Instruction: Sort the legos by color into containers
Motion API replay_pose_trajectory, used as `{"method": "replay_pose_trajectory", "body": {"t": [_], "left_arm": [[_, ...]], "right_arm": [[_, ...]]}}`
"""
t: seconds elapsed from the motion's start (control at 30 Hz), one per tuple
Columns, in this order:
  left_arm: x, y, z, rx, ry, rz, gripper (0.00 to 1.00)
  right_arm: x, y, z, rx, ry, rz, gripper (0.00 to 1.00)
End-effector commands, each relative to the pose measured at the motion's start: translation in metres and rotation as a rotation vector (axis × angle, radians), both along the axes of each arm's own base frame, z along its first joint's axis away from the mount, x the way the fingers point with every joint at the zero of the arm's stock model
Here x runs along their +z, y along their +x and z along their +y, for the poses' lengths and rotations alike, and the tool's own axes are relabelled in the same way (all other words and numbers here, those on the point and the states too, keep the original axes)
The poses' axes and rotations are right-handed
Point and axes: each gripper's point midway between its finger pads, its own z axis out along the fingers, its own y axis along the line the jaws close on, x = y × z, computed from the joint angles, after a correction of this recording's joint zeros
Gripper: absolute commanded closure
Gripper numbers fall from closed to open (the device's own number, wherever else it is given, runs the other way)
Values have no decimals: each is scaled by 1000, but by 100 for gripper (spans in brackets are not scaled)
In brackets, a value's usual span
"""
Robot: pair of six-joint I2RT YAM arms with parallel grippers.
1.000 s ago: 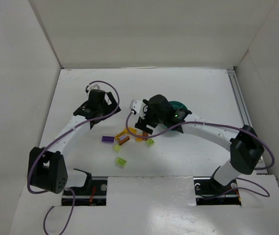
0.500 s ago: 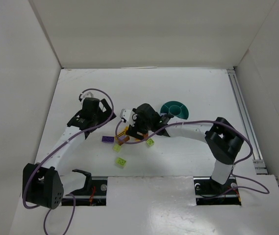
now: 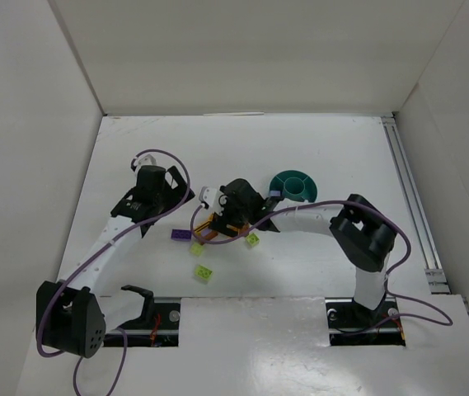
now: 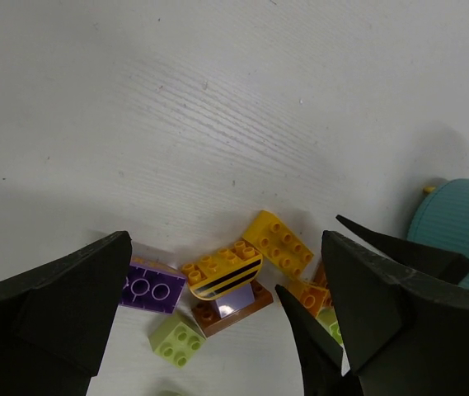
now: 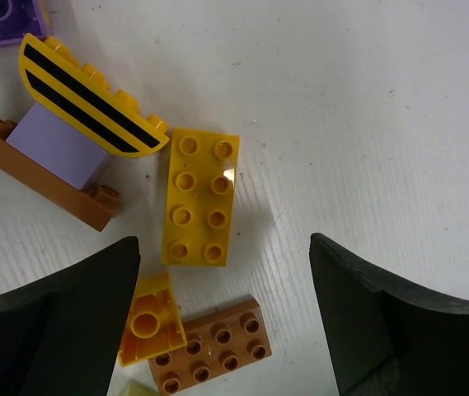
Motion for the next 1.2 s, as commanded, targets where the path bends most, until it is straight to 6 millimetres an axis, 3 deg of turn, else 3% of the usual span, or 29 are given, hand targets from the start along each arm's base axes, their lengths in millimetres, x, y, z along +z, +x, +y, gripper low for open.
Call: {"method": "replay_pose_trajectory", "body": {"t": [0.0,0.27,0.37,0.6,0.77,0.87,1.0,1.17], "left_arm": [[8,1,-1,5,-14,-36,1],[8,2,2,18,-2,-40,1],[12,4,2,19,-5,-49,1],[8,1,3,18,-1,-37,1],[10,1,3,19,-4,-46,1],[10,1,3,19,-4,-46,1],[16,1,3,19,-9,-65,1],[23,0,-3,-14,-31,-88,1]], "right_arm": [[2,5,20,11,55,-12,12],[-2,15,27,-7,55,-32,29],[-1,17,36,10,76,-29,40],[2,12,52,62,132,-4,50],[7,11,58,81,155,-4,68],[18,14,60,87,168,-24,76],[67,18,58,69,235,-98,77],[113,34,27,38,315,-161,79]]}}
